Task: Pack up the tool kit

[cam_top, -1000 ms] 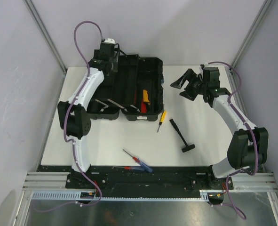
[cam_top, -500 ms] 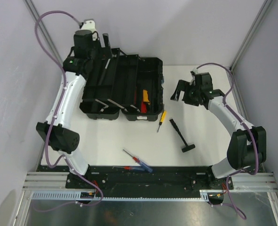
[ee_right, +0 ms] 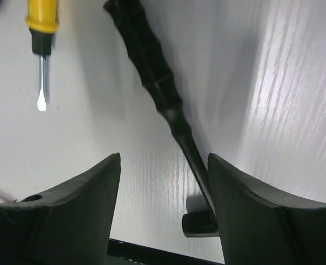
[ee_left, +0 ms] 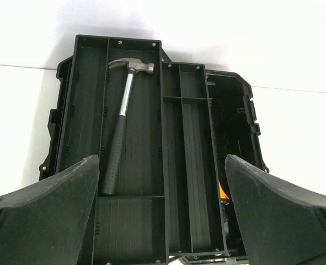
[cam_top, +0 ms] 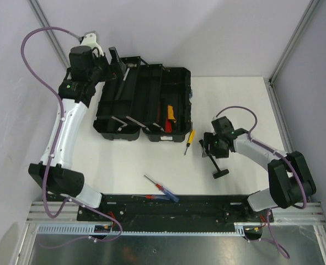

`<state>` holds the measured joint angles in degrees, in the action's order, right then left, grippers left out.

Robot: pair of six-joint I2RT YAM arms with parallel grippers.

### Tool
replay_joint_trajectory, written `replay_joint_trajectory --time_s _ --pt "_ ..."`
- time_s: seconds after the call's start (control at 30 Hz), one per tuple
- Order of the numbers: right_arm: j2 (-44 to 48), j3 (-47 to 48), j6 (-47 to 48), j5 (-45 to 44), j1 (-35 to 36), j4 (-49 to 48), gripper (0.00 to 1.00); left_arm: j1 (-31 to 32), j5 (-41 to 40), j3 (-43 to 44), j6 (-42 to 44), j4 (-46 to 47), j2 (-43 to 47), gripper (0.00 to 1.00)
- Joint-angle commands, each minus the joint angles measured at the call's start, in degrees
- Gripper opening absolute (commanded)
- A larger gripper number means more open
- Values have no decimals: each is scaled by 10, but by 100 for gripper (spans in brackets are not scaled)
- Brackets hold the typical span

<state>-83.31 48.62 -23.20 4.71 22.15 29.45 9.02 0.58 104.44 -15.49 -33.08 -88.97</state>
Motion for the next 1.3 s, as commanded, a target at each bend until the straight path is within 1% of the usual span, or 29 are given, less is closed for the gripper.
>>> replay_joint_trajectory --time_s 0.0,0.2,0.3,0.33,0.47,0.53,0.63,0.67,0.77,0.93,1.0,1.1,1.17,1.27 --pt "24 -10 -23 -72 37 14 67 0 26 -37 7 58 67 99" --pt "-21 -12 -52 -107 50 27 58 0 39 -74 13 74 97 100" --pt "-42 -12 -59 -113 53 23 50 0 38 -83 19 76 112 99" --pt "-48 -12 -60 -113 54 20 46 0 38 -85 21 77 116 99" --pt "-60 -12 -63 -116 57 10 28 0 36 -97 25 78 129 99" --pt "-57 -12 -65 -118 57 5 21 0 38 -103 24 78 134 99" --pt "-44 -12 -67 -118 54 -8 6 0 45 -111 23 78 138 99" --pt "-38 -12 -68 -118 53 -10 3 1 47 -113 22 78 140 99" --pt "-15 -10 -68 -124 50 -18 0 0 57 -119 17 78 141 99" --pt "47 -7 -68 -130 39 -34 0 0 92 -133 3 77 142 99" --pt "75 -5 -70 -126 30 -41 0 0 117 -140 -6 79 140 99" --pt "112 -4 -73 -111 17 -53 0 4 178 -157 -20 83 132 98" --pt "132 0 -76 -98 10 -57 0 17 207 -171 -22 88 128 97" --pt "159 13 -80 -72 3 -65 0 56 210 -191 -10 91 123 95"
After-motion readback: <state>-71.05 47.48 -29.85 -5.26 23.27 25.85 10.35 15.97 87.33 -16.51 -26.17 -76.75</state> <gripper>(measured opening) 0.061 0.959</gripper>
